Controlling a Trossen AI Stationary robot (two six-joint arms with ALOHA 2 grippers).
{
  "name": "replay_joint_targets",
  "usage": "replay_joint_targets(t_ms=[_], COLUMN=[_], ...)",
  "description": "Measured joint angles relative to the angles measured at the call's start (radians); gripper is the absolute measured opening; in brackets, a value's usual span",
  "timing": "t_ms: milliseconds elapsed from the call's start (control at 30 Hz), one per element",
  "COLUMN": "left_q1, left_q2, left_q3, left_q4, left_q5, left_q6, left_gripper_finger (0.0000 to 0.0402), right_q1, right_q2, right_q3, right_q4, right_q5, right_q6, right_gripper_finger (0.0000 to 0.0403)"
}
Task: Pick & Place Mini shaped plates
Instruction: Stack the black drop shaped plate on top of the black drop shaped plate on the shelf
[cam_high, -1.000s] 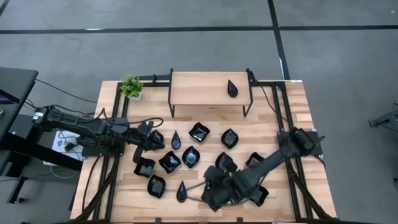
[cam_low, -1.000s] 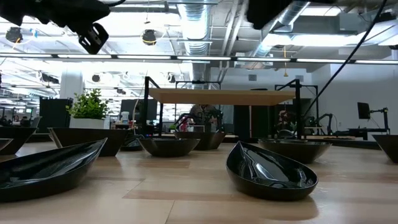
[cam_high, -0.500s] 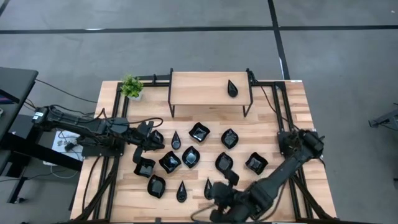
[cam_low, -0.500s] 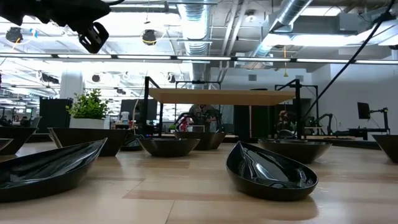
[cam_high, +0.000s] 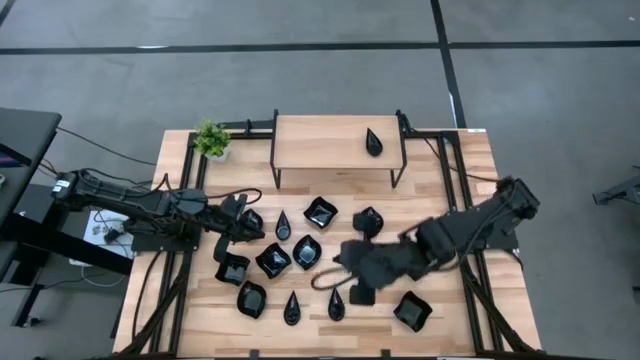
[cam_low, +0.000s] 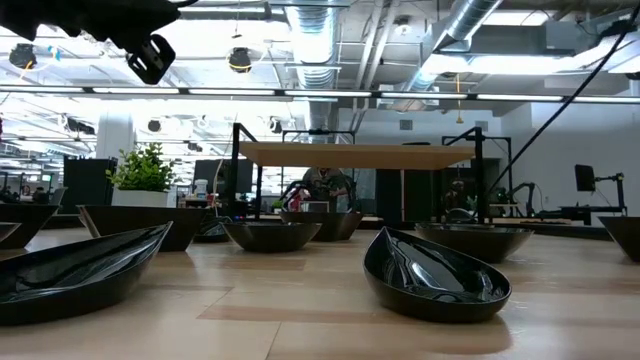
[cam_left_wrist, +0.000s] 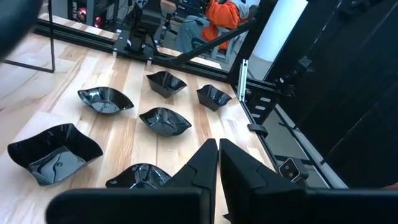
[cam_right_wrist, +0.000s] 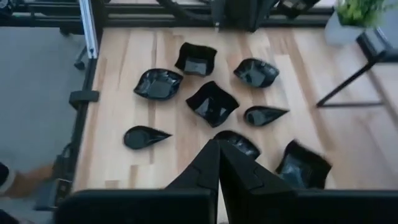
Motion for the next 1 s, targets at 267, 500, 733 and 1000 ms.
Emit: replay_joint_targets(t_ms=[267,500,733,1000], left_q1=[0.0,0.0,0.0,0.0], left_q2=[0.0,0.0,0.028,0.119], left_q3=[0.0,0.0,0.0,0.0], left_q4=[0.01,0.031,0.032,0.074], left_q5=[-0.003,-0.01,0.007,0.142], left_q6=[0.014,0.048,-0.05,-0.084], left_gripper_finger=[0.0019,0.0019,0.0019,0.0019], right_q1=[-0.167,-0.189,-0.088,0.021], right_q2=[-0.288,-0.634,-0.67,-0.419], right_q3=[-0.465,-0.886,-1.058,-1.063], right_q4=[0.297,0.508,0.688,0.92], right_q5=[-0.114,-0.138,-0.048,-0.038], right_q6=[-0.127,0.12,0.345,0.473], right_gripper_finger=[0.0,0.0,0.0016,0.0076])
